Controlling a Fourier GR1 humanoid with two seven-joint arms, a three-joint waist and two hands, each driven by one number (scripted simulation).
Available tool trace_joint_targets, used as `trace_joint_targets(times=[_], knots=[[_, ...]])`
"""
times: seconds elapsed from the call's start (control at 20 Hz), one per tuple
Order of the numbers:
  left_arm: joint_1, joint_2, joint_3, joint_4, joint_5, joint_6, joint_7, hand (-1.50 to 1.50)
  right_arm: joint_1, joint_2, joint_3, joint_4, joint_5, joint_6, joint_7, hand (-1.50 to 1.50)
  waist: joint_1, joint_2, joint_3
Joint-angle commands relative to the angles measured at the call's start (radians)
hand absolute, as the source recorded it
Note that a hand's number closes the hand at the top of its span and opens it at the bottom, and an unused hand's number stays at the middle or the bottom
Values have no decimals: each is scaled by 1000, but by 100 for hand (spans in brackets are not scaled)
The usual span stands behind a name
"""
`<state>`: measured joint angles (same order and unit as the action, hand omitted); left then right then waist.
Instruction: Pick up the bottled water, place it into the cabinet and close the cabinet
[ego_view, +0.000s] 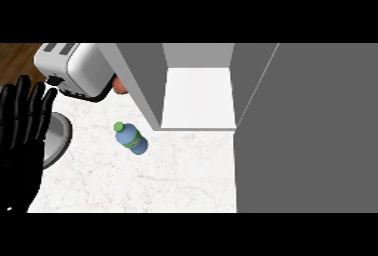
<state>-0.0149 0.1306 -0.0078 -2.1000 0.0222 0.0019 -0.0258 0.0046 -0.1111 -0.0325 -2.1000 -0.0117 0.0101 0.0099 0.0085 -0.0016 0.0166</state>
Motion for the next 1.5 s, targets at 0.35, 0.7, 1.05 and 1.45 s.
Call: trace_joint_targets(times=[0.35,0.7,1.05,1.45], knots=[[42,-82,-159,162,265,-123,194,-150,161,106,134,-33,-186,63,91,-150,-45,17,-13],[65,-2,-73,38,475,-154,405,-150,329,82,144,-154,-289,101,148,-150,-13,-1,-16],[164,3,-50,55,463,-219,347,-150,417,110,214,-194,-248,85,103,-150,-11,0,-16],[271,12,7,77,470,-332,256,-150,492,87,209,-200,-256,159,52,-150,-9,0,-17]])
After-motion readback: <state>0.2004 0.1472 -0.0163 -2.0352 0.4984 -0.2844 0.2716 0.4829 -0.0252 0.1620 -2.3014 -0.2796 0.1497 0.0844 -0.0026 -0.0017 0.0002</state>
